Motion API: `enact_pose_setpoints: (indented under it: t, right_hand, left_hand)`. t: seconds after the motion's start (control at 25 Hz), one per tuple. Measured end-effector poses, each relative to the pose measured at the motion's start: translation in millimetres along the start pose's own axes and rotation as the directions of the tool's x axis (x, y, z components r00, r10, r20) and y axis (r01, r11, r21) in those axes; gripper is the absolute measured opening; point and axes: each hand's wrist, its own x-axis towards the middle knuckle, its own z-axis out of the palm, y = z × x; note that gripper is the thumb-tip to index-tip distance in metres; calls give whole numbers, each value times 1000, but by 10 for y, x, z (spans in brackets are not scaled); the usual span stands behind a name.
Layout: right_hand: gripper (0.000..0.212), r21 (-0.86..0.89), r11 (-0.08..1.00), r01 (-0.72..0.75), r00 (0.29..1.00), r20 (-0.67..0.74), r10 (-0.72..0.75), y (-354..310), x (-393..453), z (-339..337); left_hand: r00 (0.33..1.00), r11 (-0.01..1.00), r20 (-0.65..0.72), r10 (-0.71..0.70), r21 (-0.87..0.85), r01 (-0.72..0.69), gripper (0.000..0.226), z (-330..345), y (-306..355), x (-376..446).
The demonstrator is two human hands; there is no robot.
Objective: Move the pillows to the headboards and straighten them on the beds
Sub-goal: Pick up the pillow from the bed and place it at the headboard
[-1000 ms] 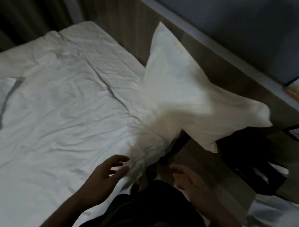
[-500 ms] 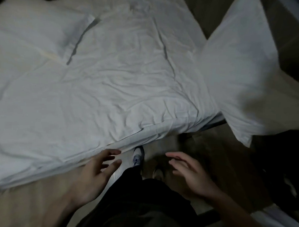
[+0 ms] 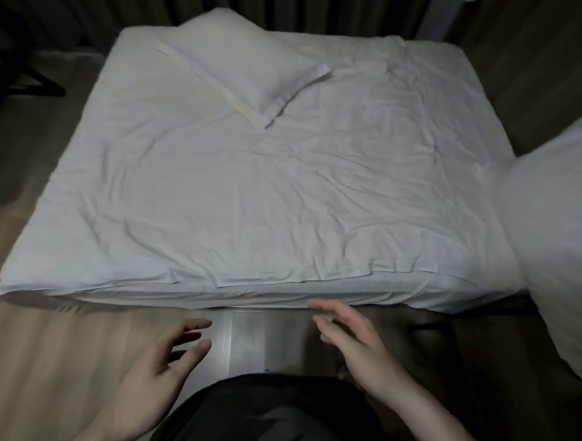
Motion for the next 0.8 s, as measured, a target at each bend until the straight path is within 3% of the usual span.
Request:
enact_pose_setpoints:
  t: [0.16,0.36,0.48,0.68,0.8]
  right_hand:
    - [34,-73,995,-73,997,14,74,50,125,992]
    - [25,22,986,-164,982,-92,166,-147,81,1569]
    - [25,-5,985,-170,979,-117,168,-316,437,1787]
    - [23,5,997,-73,997,1,73,-893,1365,2365]
    - [22,-31,998,-53,994,94,56,-1349,1913,2852]
  left_hand:
    - [1000,1000,-4,14,-25,-14,28,-876,-406,116]
    - [994,996,73,79,-51,-75,30,-1552,-377,501]
    - [990,992,83,117,-60,-112,31,-1792,-357,803]
    - [992,989,14,129,-68,-128,29,-2409,-480,1037]
    - [997,995,-43,68,-63,-71,29,-2949,-756,1197]
